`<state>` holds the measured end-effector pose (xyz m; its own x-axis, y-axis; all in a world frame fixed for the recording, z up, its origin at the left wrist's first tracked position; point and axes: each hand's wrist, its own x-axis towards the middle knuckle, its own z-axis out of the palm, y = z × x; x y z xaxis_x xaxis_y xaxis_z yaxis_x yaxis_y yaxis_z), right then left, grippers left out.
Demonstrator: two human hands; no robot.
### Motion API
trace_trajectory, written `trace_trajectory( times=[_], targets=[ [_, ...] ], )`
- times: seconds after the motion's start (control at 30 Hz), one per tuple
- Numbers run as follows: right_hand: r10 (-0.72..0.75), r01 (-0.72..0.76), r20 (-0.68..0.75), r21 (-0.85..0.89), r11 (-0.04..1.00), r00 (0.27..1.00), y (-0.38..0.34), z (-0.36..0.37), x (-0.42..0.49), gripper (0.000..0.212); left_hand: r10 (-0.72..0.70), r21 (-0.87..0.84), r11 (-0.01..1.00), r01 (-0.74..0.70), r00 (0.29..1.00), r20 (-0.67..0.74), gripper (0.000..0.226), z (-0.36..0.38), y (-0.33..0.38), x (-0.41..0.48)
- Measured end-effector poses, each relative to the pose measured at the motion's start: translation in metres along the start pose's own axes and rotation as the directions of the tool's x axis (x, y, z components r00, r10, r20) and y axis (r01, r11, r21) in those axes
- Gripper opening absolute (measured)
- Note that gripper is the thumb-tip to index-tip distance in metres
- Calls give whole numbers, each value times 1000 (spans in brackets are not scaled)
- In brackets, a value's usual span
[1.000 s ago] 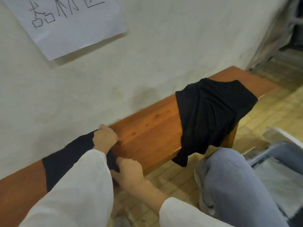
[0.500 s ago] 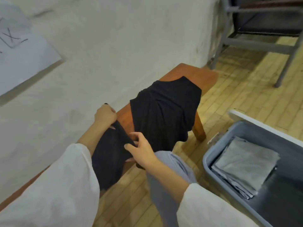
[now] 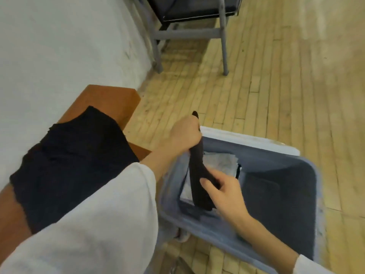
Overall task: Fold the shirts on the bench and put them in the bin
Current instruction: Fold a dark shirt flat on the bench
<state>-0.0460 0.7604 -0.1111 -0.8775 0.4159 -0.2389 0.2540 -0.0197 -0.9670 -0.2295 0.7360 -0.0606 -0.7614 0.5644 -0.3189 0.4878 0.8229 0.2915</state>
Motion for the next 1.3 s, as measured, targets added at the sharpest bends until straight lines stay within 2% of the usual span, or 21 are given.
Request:
trace_trajectory(
  times=[0.1, 0.23, 0.27, 0.33, 0.4, 0.47, 0.57, 0.7, 0.8, 0.87, 0.93, 1.0, 1.17, 1.23, 1.3],
  targets=[
    [78, -92, -198, -64, 994, 977, 54, -33, 0, 30, 137, -32, 990, -134, 979, 153, 36, 72, 43, 31],
    [123, -197, -429, -132, 972, 895, 100, -58, -5, 31, 419, -142, 908, -394, 858, 297, 41, 127, 104, 48],
    [126, -217, -463, -150, 965, 878, 109, -61, -3, 34, 472, -207, 881, -426, 827, 306, 41, 135, 114, 52],
    [125, -250, -489, -200, 947, 863, 121, -62, 7, 39, 503, -340, 850, -402, 812, 296, 43, 144, 117, 60],
    [104, -246, -464, -257, 934, 880, 136, -52, 25, 42, 455, -463, 836, -295, 845, 282, 43, 158, 99, 70],
    [87, -232, -415, -313, 921, 906, 155, -32, 46, 44, 338, -544, 829, -127, 890, 307, 42, 176, 66, 79],
    [156, -263, -299, -364, 894, 941, 185, 12, 77, 50, 170, -524, 850, 56, 912, 372, 43, 207, 8, 97],
    [250, -308, -198, -368, 877, 948, 210, 55, 97, 58, -44, -506, 826, 250, 922, 384, 50, 226, -45, 125],
    [281, -353, -238, -359, 864, 930, 207, 66, 104, 56, -20, -559, 788, 259, 918, 396, 47, 227, -59, 137],
    [230, -340, -309, -374, 863, 923, 197, 70, 106, 54, 3, -644, 716, 270, 921, 390, 47, 224, -63, 141],
    [165, -295, -328, -403, 866, 930, 187, 79, 108, 55, -22, -705, 633, 320, 918, 397, 49, 222, -73, 145],
    [152, -280, -300, -450, 848, 942, 185, 96, 114, 56, -82, -714, 593, 373, 910, 407, 53, 225, -90, 149],
    [297, -297, -94, -559, 774, 950, 205, 114, 135, 59, -182, -591, 705, 393, 905, 385, 61, 243, -117, 158],
    [279, -243, -33, -594, 767, 960, 212, 117, 140, 58, -225, -564, 735, 377, 920, 321, 60, 248, -124, 157],
    [282, -206, 41, -583, 786, 959, 216, 118, 144, 59, -194, -524, 793, 312, 943, 269, 59, 253, -128, 154]
  ],
)
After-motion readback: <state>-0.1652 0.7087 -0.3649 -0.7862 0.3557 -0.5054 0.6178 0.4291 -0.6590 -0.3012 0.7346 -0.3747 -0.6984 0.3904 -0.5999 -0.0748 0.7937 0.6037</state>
